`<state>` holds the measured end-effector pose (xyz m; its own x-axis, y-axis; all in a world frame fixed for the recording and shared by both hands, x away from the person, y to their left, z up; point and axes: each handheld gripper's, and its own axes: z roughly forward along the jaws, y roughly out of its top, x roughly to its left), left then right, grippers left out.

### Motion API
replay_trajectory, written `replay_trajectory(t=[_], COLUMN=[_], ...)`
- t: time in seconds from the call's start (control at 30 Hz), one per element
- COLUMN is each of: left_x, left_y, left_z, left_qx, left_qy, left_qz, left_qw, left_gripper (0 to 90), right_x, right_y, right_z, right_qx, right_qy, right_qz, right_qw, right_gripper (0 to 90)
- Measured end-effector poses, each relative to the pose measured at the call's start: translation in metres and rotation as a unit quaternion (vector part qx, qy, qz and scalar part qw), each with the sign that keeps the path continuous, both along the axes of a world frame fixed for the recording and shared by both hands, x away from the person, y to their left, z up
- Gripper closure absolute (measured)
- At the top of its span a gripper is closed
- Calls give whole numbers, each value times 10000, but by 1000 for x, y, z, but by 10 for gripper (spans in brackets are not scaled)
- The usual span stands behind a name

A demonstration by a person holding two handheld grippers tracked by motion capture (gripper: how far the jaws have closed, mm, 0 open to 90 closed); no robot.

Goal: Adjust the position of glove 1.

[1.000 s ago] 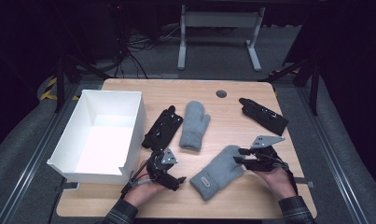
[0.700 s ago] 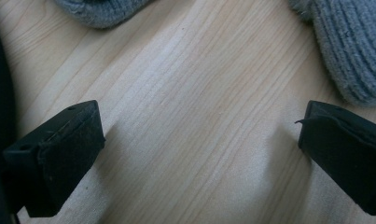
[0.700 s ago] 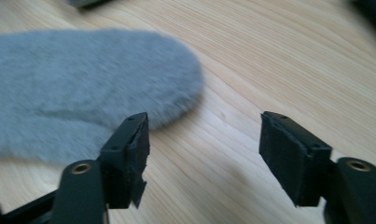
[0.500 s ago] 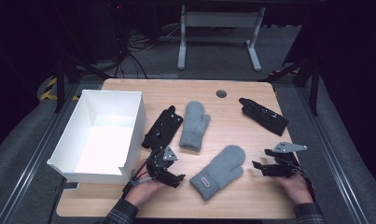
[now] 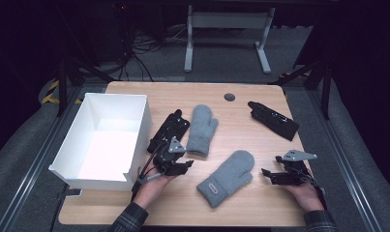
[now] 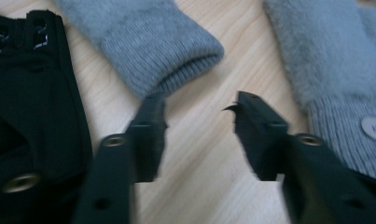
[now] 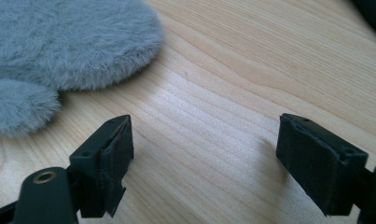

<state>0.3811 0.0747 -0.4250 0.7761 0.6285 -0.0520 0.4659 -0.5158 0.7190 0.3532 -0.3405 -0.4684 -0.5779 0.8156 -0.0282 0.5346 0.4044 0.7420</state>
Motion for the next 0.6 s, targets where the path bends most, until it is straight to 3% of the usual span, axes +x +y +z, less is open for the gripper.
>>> replay_trajectory(t=[0.1,0.17,0.37,0.47,0.6], left_x=[14,21,53,62,84], left_y=[-6,-10,-26,-29,-38], left_z=[6,9,14,15,15], left_qx=[-77,-150,-173,-126,-43], left_qy=[102,124,21,-13,-26], left_qz=[26,45,214,234,257], left_qw=[9999,9998,9996,9996,9997], left_gripper=[814,893,897,897,897], right_x=[0,0,0,0,0], right_y=[0,0,0,0,0], right_z=[0,0,0,0,0], right_qx=[2,-1,0,1,0], right_qy=[2,0,3,4,5], right_qz=[-3,-6,-1,0,2], right_qw=[10000,10000,10000,10000,10000], right_gripper=[192,192,192,192,191])
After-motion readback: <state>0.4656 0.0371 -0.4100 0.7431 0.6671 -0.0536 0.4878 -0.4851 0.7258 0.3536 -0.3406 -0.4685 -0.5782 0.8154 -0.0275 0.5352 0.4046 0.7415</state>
